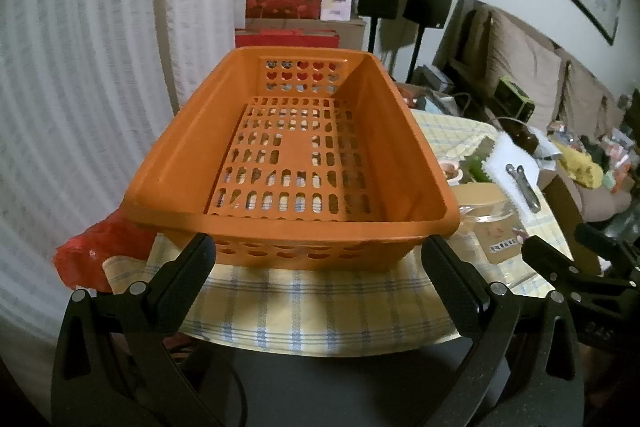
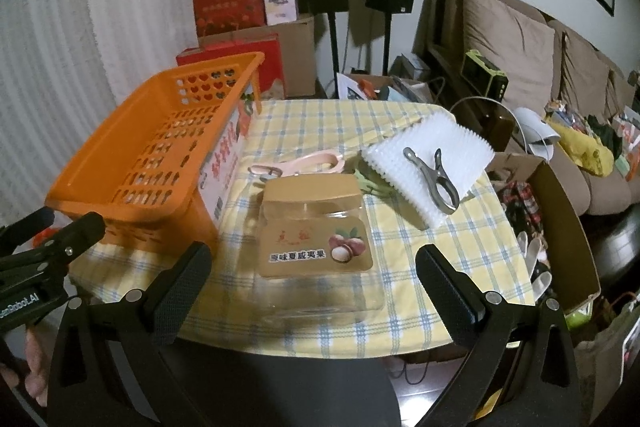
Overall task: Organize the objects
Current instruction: 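Move the right tool toward the clear plastic jar with tan label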
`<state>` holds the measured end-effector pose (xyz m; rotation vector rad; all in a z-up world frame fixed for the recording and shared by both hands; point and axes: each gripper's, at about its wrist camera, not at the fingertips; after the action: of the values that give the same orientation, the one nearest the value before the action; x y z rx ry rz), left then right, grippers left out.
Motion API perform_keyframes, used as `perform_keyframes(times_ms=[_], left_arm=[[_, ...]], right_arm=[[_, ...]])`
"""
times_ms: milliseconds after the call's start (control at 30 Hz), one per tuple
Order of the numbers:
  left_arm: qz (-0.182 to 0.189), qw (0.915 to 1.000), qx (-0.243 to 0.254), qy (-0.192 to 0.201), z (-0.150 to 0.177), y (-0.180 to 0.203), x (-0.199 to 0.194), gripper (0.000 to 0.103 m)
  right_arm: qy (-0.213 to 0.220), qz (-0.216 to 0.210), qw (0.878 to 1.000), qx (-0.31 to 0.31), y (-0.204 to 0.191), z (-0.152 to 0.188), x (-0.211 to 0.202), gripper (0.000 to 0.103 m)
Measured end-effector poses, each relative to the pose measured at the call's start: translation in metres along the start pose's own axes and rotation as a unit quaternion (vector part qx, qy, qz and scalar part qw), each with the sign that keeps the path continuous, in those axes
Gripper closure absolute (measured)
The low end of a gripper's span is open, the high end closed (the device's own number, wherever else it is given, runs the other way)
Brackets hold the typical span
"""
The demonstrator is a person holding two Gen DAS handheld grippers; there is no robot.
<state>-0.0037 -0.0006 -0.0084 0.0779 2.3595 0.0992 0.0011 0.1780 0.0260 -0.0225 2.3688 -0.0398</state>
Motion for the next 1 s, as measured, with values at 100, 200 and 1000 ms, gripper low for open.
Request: perform_keyframes(times_ms=[100,200,1000], left_arm=[[-0.003,1.0000,0.003,0.001,0.000,0.000,0.001,0.001],[-0.002,1.0000,0.002,0.000,0.000,0.000,0.001,0.001],[0.041,0.9984,0.012,-0.038,0.021,0.006,0.021,0.001]], right_arm=[[0.000,0.001,1.000,0.000,0.000,0.000,0.001,0.000],[0.000,0.001,1.000,0.000,0.000,0.000,0.001,0.000],[-0.040,-0.017,0.999,-0.001,0.021,0.020,0.044,0.000]])
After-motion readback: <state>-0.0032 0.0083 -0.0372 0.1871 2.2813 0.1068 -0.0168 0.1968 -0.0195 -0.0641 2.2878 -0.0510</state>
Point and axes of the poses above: each gripper's, at about its wrist camera, not at the fingertips, and x roughly the way its jaws point, y to its right, z to its underside
